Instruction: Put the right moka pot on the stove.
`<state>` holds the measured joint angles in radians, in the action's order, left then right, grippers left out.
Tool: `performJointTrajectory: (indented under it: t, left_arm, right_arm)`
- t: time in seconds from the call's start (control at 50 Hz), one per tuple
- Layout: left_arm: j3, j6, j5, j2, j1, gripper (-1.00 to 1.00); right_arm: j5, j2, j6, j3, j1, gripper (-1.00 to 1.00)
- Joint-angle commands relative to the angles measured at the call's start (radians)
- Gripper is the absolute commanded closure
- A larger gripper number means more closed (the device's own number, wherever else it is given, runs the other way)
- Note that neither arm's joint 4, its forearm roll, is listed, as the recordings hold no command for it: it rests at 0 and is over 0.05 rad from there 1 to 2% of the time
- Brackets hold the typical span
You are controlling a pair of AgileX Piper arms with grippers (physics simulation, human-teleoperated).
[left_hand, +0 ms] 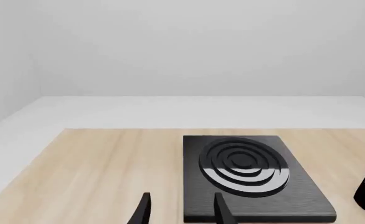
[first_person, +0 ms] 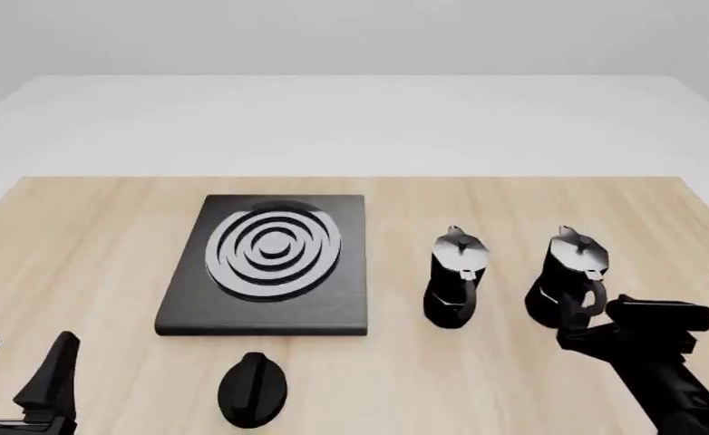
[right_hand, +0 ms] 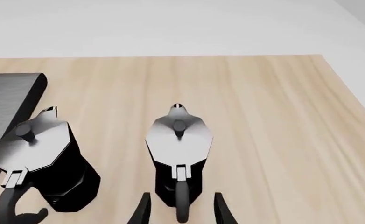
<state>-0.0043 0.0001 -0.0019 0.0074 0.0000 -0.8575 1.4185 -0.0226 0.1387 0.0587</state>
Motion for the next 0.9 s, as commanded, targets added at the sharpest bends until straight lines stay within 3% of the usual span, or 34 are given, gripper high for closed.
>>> performJointTrajectory:
  t: [0.02, 0.16, 0.68, 0.9]
  left_arm:
    - [0.0, 0.0, 0.0, 0.0, 0.0, -1.0]
    - [0.0, 0.0, 0.0, 0.0, 0.0, -1.0]
    - [0.0, 0.0, 0.0, 0.0, 0.0, -1.0]
    - [0.0, 0.0, 0.0, 0.0, 0.0, -1.0]
  right_arm:
    - [-0.022, 0.065, -0.003, 0.036, 0.014, -1.0]
    - [-0.062, 0.091, 0.005, 0.021, 0.007, -1.0]
    - [-0.059, 0.144, 0.001, 0.073, -0.009, -1.0]
    - [-0.012, 0.138, 0.01, 0.106, -0.002, -1.0]
